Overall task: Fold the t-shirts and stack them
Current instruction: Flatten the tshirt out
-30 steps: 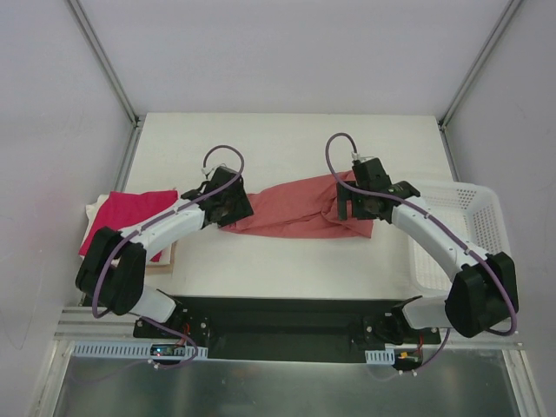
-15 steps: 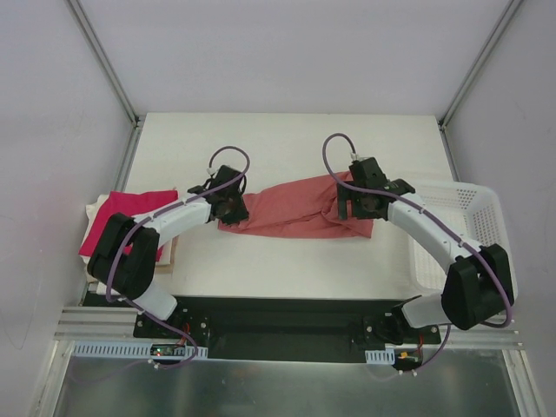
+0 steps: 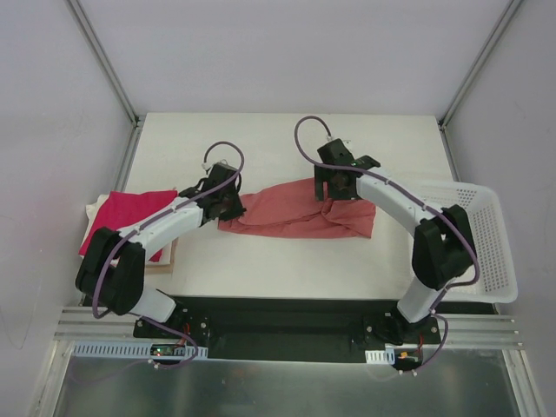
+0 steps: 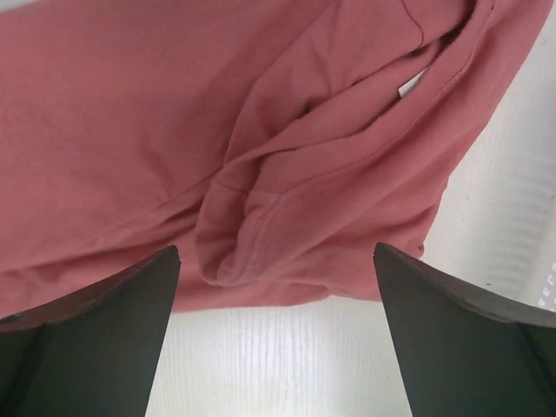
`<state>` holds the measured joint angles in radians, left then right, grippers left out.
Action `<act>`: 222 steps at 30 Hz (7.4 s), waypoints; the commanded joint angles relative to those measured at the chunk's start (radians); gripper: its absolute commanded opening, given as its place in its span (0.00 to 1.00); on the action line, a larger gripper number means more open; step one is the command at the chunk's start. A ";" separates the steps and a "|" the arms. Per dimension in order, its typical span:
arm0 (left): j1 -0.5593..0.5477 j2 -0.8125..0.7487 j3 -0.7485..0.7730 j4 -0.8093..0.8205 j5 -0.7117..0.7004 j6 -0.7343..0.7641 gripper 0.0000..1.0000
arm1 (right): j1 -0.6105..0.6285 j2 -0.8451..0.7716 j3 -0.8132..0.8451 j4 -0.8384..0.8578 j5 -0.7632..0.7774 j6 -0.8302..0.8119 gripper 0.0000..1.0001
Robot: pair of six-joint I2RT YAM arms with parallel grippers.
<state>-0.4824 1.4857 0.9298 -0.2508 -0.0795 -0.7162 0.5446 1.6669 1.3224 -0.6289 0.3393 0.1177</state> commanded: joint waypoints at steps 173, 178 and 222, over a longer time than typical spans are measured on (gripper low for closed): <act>-0.015 -0.478 0.704 -0.154 -0.396 0.337 0.00 | 0.546 -1.058 0.078 -0.427 0.889 0.046 0.01; -0.015 -0.441 0.686 -0.159 -0.499 0.348 0.00 | 0.545 -1.001 0.115 -0.399 0.917 0.013 0.01; -0.176 -0.456 -0.378 -0.170 -0.049 -0.255 0.59 | -0.097 -0.581 -0.299 -0.038 0.121 -0.121 0.01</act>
<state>-0.6415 1.0145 0.5503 -0.4732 -0.1345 -0.8822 0.4526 1.1172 1.0317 -0.6922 0.4702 -0.0040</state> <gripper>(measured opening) 0.608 0.018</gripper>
